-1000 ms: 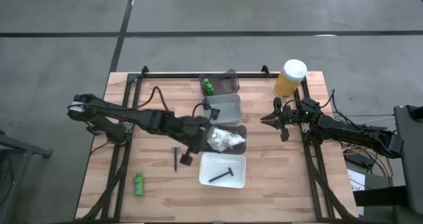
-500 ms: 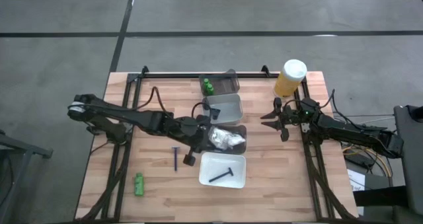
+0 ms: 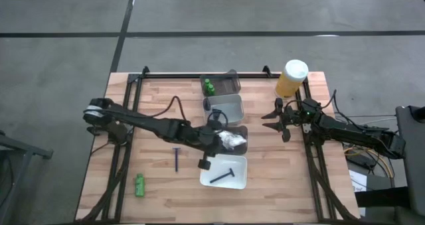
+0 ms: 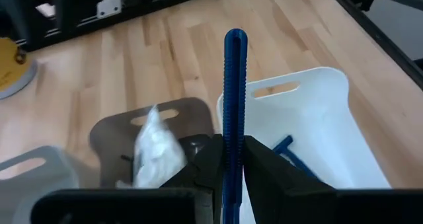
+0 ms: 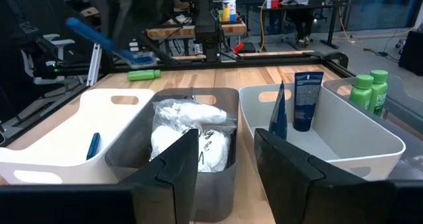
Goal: Pick & Place Travel size toiletries
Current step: Put the left blue razor into the white bin
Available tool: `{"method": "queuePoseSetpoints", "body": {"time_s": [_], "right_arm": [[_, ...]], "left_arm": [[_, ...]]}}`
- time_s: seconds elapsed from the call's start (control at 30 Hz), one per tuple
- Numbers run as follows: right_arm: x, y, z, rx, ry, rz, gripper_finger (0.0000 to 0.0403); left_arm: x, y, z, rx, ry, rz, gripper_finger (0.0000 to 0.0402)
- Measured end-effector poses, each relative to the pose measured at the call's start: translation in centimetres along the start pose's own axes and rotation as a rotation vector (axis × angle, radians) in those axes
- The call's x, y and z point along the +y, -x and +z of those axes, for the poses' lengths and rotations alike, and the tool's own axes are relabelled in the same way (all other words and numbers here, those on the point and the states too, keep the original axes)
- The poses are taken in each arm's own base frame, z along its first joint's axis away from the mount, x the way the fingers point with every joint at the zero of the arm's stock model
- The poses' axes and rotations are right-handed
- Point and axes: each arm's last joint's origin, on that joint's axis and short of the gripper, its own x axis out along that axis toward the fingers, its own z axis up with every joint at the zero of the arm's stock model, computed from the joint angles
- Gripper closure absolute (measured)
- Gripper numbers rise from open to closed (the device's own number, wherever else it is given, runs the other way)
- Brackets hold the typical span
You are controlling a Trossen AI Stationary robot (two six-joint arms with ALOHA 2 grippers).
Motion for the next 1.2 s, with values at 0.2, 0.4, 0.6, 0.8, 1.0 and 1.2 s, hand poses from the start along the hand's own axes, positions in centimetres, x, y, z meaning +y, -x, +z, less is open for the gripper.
{"method": "queuePoseSetpoints", "body": {"time_s": [0.2, 0.4, 0.6, 0.8, 1.0, 1.2], "right_arm": [[0.0, 0.0, 0.0, 0.000, 0.000, 0.000, 0.0242], [0.0, 0.0, 0.0, 0.001, 0.000, 0.000, 0.0228], [0.0, 0.0, 0.0, 0.001, -0.001, 0.000, 0.0216], [0.0, 0.0, 0.0, -0.001, 0.001, 0.000, 0.0206], [0.0, 0.0, 0.0, 0.000, 0.000, 0.000, 0.0202], [0.0, 0.0, 0.0, 0.000, 0.000, 0.001, 0.0216]], "left_arm": [[-1.5, -1.9, 0.9, 0.014, -0.025, -0.034, 0.0348], [-3.2, -3.7, 0.8, 0.038, -0.058, -0.052, 0.0348], [-4.2, -4.6, 0.7, 0.054, -0.045, -0.060, 0.0348], [-4.4, -5.9, -0.2, 0.091, 0.024, -0.061, 0.0348], [-4.6, -6.7, -1.0, 0.133, 0.087, -0.060, 0.0348], [-4.8, -7.6, -2.2, 0.178, 0.157, -0.047, 0.0348]]}}
